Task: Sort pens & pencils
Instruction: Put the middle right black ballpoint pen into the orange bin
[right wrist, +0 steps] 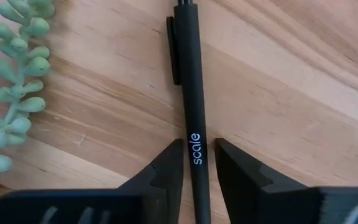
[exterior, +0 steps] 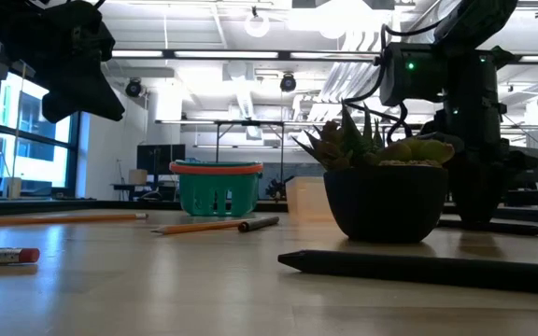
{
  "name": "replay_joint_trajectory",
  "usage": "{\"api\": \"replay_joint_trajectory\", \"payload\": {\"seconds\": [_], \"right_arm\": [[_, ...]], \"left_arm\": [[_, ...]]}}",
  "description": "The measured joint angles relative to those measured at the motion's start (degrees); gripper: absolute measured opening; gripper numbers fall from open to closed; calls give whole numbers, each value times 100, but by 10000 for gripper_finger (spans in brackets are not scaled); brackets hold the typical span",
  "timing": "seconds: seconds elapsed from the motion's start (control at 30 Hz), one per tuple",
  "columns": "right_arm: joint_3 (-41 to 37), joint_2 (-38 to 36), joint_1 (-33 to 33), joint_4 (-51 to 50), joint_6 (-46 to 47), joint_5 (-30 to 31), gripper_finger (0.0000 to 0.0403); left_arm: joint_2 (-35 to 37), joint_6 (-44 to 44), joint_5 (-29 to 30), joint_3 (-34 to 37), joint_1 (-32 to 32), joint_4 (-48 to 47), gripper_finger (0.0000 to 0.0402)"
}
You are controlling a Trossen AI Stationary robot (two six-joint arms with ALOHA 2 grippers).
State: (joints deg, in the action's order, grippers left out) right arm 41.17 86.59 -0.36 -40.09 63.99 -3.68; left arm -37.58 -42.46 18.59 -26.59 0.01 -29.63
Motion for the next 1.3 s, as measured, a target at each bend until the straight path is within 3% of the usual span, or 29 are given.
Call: {"api": "replay_joint_trajectory", "payload": {"seconds": [0.2,0.5,1.3], "right_arm": [[11,-2,0,-85,0,-2,9],[0,-62,0,-186,160,35,5],[0,-1178,2,-601,459,-28,1]], "left_arm": [[2,0,-4,0,0,0,58],[1,0,-13,0,0,-2,58],[0,0,-12,0,0,19,58]]}}
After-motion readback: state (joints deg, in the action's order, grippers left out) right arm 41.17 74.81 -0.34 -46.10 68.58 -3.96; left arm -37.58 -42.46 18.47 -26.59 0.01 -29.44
